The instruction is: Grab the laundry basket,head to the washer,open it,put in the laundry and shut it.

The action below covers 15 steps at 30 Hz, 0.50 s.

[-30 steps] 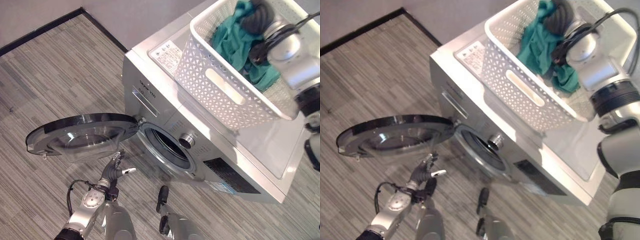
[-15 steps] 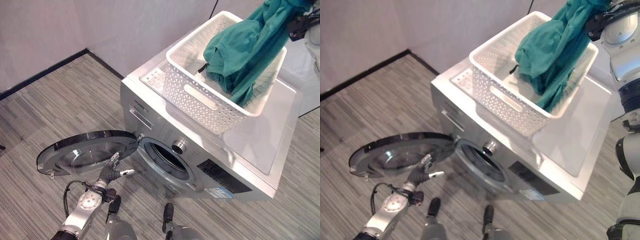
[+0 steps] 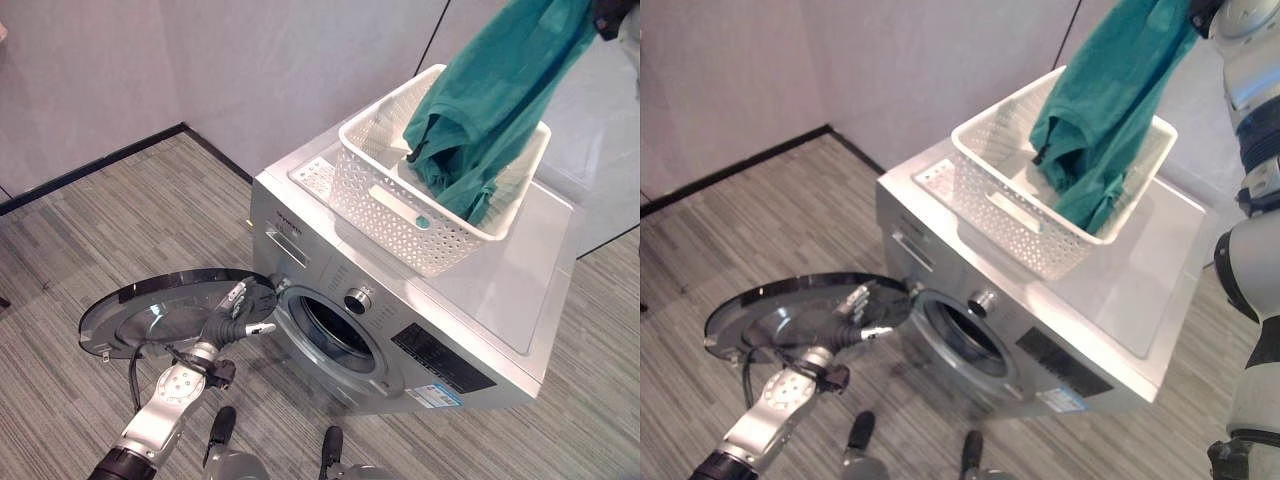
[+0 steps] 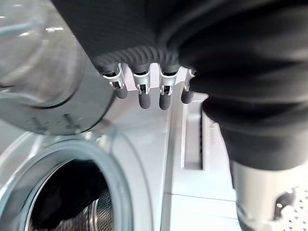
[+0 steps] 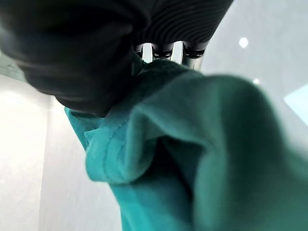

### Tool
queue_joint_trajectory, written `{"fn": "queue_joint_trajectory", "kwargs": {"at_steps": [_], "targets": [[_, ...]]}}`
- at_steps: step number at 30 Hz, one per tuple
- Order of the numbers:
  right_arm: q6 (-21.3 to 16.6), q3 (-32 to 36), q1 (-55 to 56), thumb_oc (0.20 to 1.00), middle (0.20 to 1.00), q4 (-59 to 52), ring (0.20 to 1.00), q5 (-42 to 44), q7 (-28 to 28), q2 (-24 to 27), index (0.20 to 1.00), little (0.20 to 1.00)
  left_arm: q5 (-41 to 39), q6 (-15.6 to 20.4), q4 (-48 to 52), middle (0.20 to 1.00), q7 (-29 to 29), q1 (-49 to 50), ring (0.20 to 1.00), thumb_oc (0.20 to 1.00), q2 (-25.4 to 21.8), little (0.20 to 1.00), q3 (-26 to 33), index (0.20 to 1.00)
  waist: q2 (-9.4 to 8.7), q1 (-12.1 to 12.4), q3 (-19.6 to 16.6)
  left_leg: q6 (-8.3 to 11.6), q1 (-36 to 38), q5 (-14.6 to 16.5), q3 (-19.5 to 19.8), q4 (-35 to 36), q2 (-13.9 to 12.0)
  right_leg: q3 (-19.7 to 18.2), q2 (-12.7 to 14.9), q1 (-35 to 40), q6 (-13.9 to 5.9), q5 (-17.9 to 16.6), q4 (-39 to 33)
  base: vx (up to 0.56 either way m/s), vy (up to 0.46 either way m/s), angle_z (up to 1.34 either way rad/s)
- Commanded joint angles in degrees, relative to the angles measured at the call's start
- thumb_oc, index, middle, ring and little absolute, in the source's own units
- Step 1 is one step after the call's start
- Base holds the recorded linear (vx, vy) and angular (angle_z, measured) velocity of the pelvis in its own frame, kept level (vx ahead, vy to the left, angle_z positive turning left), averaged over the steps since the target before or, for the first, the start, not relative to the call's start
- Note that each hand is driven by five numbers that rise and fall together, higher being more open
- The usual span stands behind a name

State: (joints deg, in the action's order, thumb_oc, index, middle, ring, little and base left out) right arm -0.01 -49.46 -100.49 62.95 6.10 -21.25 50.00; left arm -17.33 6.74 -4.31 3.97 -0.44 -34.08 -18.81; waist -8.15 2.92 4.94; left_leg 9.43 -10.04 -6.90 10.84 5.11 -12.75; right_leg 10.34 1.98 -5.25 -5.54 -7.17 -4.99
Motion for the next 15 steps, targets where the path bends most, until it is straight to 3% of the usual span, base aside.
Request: {"fn": "queue_joint_trajectory", "kwargs": {"at_steps": [1, 15], "targets": [[-0.45, -3.56, -10.74, 0.2, 0.2, 5.27, 0.2, -2.03, -3.58, 1.0, 0.2, 0.2, 2.32, 3.6, 3.0, 1.0, -0.21, -2.36, 1.0, 1.0, -6.01, 1.0, 0.09, 1.0, -4.13, 0.76, -2.67, -2.9, 5.49, 8.92, -3.06, -0.41, -0.23, -3.04, 3.93, 1.64, -2.95, 7.46, -0.01, 0.01, 0.001, 0.08], [-0.68, -10.28, -20.67, 0.2, 0.2, 10.39, 0.2, -1.55, -7.54, 3.57, 0.2, 0.2, 9.7, 4.77, 12.53, 1.0, 2.1, -6.84, 1.0, 1.0, -9.99, 1.0, 4.21, 1.0, -4.73, 2.48, -4.71, -2.6, 6.2, 9.12, -1.83, -0.29, -0.07, -1.55, 4.13, 3.09, -3.4, 7.79, -0.01, 0.0, -0.002, 0.05]]}}
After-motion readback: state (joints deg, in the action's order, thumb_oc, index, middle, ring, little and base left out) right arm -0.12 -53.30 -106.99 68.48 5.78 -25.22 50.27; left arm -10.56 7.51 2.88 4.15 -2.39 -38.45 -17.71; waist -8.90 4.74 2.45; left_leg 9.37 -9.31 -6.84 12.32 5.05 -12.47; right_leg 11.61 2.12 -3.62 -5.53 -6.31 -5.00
